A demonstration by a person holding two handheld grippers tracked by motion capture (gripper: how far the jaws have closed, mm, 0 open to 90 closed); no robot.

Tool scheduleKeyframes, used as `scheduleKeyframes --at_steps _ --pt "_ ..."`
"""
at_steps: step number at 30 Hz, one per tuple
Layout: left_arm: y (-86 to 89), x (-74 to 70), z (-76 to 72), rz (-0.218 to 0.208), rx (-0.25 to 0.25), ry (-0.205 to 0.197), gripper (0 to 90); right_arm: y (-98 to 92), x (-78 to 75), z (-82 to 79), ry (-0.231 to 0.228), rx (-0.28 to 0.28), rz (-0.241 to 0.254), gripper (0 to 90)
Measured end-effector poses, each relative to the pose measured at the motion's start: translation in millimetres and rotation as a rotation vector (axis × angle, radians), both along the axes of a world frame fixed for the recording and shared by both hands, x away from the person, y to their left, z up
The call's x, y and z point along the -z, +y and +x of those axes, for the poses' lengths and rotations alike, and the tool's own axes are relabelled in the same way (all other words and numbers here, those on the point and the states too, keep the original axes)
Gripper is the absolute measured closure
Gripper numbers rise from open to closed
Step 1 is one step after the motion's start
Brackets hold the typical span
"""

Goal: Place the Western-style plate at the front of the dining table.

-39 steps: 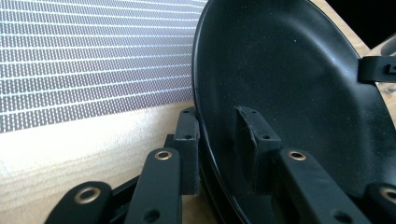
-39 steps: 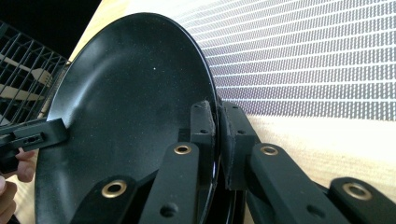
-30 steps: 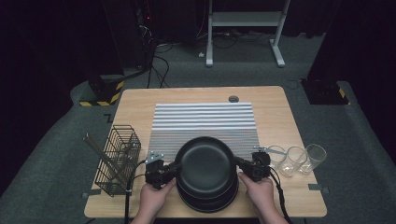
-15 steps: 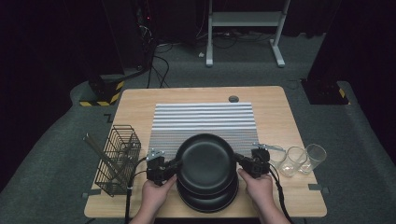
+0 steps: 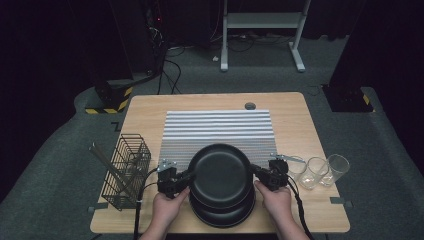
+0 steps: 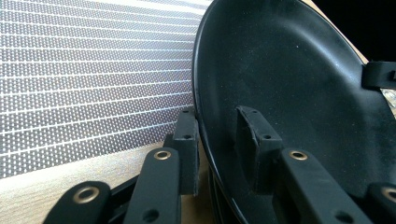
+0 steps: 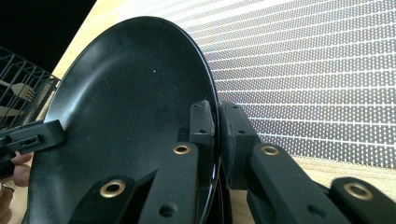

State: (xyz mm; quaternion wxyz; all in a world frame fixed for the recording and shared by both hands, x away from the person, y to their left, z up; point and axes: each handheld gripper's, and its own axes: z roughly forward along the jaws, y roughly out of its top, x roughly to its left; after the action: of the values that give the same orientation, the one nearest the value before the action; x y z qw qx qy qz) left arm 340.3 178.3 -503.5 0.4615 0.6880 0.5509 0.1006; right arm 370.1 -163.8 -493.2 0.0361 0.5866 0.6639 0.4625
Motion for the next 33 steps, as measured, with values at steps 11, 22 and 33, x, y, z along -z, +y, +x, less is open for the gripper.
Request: scheduleKeyframes --at_steps 11,22,33 --pt "-0.3 2.4 -2.0 -0.009 -0.012 -0.018 70.1 -1.9 3.1 -0.7 -0.003 -0.008 0.026 81.7" --pt "-0.2 3.0 -2.6 -0.01 -0.012 -0.024 70.1 -0.9 6.1 0.1 0.0 -0.028 0.041 76.5" --pt "0.1 3.0 -2.2 -0.01 -0.008 -0.024 70.1 5.8 15.0 3.5 0.021 -0.085 0.051 68.8"
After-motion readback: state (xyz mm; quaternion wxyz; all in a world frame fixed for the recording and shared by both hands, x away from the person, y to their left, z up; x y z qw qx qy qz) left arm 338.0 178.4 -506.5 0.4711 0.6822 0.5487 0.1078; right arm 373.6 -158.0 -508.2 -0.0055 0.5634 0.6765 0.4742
